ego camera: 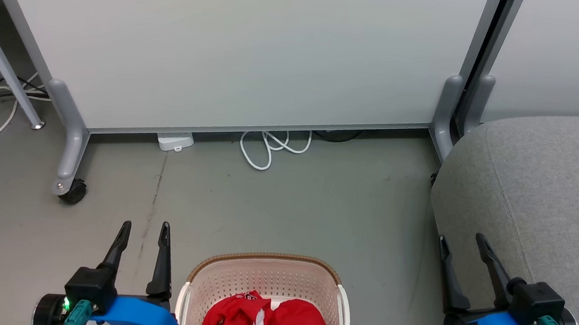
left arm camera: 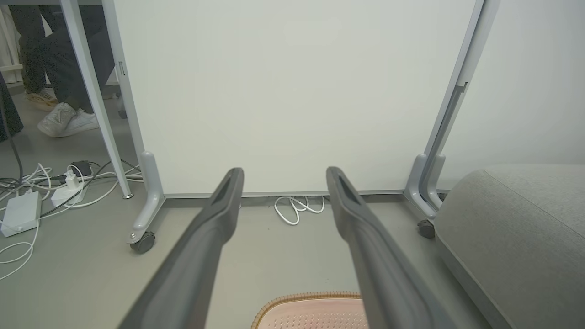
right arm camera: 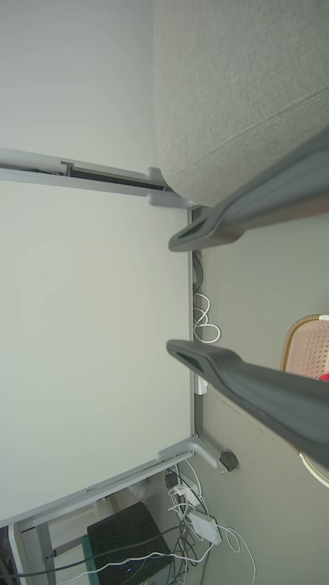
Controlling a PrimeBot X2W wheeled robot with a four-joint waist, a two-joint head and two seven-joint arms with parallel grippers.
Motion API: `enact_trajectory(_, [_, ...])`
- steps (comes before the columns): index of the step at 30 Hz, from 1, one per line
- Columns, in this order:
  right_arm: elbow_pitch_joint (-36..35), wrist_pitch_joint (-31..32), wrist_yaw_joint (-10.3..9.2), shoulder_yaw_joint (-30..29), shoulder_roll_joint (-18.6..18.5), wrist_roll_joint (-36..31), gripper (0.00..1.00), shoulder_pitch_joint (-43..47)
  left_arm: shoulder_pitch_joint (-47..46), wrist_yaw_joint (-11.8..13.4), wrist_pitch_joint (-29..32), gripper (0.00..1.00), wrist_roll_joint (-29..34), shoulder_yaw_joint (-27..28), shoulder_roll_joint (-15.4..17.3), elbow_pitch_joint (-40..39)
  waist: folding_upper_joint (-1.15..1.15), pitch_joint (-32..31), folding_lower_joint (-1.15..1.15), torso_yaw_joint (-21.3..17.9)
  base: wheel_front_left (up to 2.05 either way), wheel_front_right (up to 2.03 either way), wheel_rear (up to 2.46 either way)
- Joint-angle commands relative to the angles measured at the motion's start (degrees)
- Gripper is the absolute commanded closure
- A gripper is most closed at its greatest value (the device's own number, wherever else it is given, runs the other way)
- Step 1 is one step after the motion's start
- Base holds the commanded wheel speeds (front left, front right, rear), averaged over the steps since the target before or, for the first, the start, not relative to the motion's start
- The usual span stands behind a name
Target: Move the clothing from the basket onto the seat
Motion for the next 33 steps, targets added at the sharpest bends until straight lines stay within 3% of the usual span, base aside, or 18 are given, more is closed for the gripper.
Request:
enact_trajectory(1, [-0.12,-0.47,0.02,0.13,-0.34,-0.94,0.0,0.51,-0.62,0.03,-0.44,0.0,0.94,-0.24,0.21,0.1,0.0,0.01,0.0,0.0,0.0,0.0,0.0])
enact_trajectory(19, [-1.08,-0.62,0.02,-0.27,-0.33,0.14,0.0,-0.06,-0.05,-0.26,-0.6,0.0,0.59,0.51,0.28,0.94,0.0,1.31,0.0,-1.15,0.0,0.0,0.0])
enact_trajectory(25, [-3.41,-0.6,0.02,0.8,-0.31,1.74,0.0,-2.56,-2.33,-0.85,-0.39,0.0,0.05,0.3,1.97,4.03,0.0,8.0,0.0,-4.96,0.0,0.0,0.0])
enact_trajectory(33, [-7.75,-0.55,0.02,1.83,-0.27,4.08,0.0,-7.51,-10.01,-1.46,2.91,0.0,-1.11,-0.6,6.17,8.85,0.0,23.1,0.0,-11.9,0.0,0.0,0.0])
